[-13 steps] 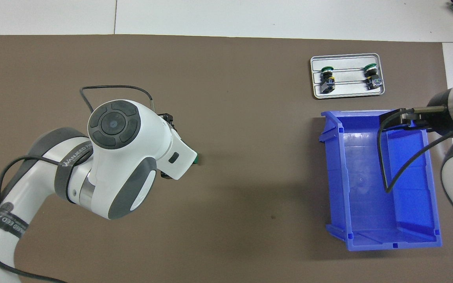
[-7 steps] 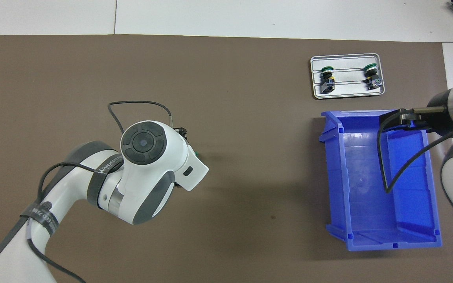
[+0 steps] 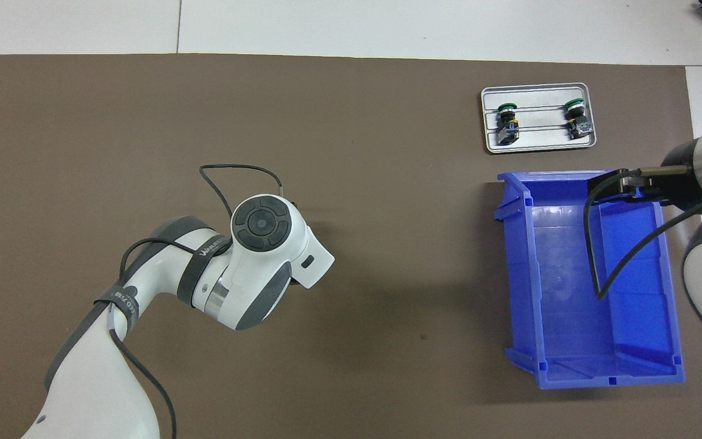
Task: Place and press button with both arms
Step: 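Press down on the button top with the left gripper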
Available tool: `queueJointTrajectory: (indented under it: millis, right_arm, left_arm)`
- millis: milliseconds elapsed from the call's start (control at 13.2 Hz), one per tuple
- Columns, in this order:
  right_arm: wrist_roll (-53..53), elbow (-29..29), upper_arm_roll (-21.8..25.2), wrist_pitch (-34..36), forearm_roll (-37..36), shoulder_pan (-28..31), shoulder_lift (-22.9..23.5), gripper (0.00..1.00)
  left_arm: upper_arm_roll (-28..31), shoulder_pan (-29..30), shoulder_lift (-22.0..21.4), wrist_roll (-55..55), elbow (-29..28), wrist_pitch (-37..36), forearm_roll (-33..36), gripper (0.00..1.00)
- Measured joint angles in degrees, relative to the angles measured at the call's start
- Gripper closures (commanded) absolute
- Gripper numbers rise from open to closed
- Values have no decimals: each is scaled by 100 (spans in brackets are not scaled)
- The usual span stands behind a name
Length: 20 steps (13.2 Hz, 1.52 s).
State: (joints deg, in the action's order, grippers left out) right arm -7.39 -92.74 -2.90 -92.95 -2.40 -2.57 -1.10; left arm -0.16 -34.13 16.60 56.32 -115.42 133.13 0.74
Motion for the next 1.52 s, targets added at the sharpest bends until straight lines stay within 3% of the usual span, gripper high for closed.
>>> queueJointTrajectory:
  millis: [910,1062,1366,1517]
  right_arm:
    - [0,-7,0,0,0,0,-4,0]
    - [0,-7,0,0,0,0,-4,0]
    - [0,-7,0,0,0,0,-5,0]
    - [0,-8,0,0,0,0,-5,0]
  left_arm:
    - [-8,-39,181,-186,-342,859,11,4]
    - [-7,-40,180,-200,-344,858,11,20]
    - [34,-41,132,-213,-332,845,19,81]
    - [57,-41,127,-215,-322,831,24,100]
